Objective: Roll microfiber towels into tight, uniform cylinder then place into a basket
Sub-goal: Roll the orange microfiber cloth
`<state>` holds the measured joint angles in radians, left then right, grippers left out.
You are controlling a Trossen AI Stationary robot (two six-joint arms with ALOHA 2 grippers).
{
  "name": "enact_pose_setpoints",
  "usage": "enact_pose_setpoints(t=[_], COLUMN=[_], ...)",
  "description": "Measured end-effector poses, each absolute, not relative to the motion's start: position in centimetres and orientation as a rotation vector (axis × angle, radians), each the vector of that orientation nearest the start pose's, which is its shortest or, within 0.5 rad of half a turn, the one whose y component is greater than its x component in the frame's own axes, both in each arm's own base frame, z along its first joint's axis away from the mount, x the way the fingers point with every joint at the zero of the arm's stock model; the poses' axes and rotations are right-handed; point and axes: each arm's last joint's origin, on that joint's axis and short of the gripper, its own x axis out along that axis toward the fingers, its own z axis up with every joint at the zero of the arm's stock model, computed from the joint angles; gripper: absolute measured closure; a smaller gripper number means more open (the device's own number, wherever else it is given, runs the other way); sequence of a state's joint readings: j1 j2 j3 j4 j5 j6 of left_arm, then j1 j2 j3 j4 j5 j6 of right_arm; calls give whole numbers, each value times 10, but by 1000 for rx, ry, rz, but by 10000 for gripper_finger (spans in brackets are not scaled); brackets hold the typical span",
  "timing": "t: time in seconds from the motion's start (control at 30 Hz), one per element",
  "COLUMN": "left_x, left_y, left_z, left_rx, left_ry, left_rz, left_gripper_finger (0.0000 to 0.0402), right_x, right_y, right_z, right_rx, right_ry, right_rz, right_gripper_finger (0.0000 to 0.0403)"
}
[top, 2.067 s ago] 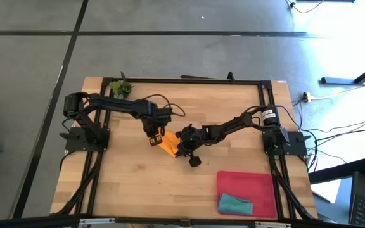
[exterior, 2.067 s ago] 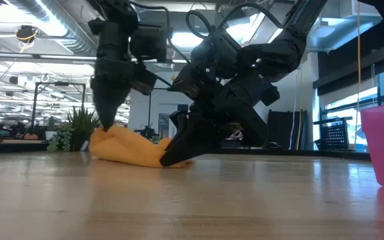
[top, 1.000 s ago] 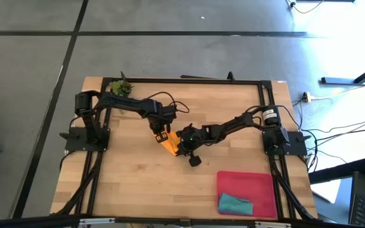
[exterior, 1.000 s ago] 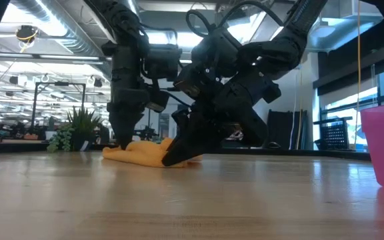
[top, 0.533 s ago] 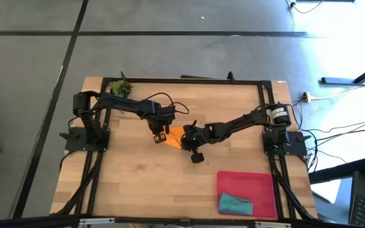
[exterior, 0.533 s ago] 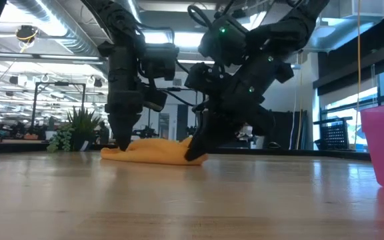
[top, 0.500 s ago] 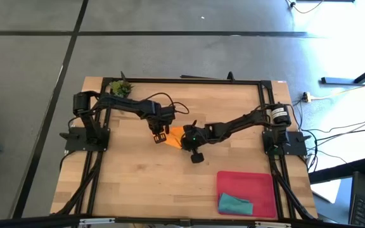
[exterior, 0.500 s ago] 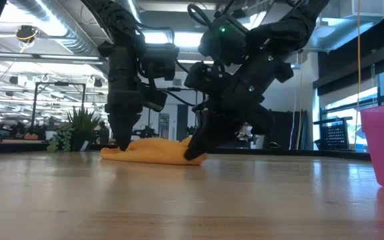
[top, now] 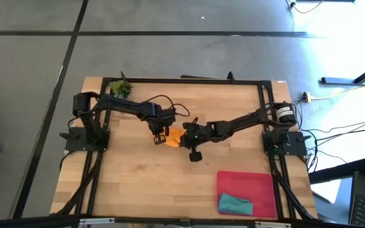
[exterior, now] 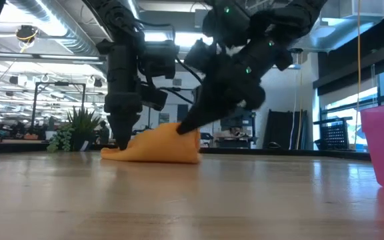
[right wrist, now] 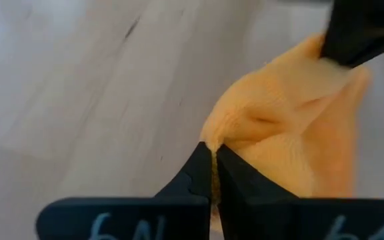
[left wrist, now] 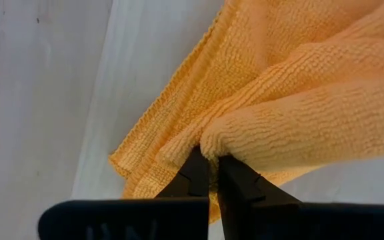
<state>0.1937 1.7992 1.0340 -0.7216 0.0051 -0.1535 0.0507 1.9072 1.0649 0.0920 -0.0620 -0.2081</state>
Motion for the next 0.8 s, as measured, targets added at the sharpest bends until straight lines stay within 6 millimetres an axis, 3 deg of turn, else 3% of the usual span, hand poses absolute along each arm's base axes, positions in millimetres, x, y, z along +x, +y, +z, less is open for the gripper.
enact_pose_setpoints(t=[0.17,0.8], left_x=[302,302], left_y=[53,45], left_z=[138,138], left_rx=[-241,-193], left_ry=[1472,1480], left_rz=[266,261], left_gripper_finger=[401,401], right_x=[386,380], right_y=[12,-48], right_z=[153,148], right_rx=[-125,293], right_ry=[710,759], right_rz=[100,-103], right_gripper_finger=[397,397])
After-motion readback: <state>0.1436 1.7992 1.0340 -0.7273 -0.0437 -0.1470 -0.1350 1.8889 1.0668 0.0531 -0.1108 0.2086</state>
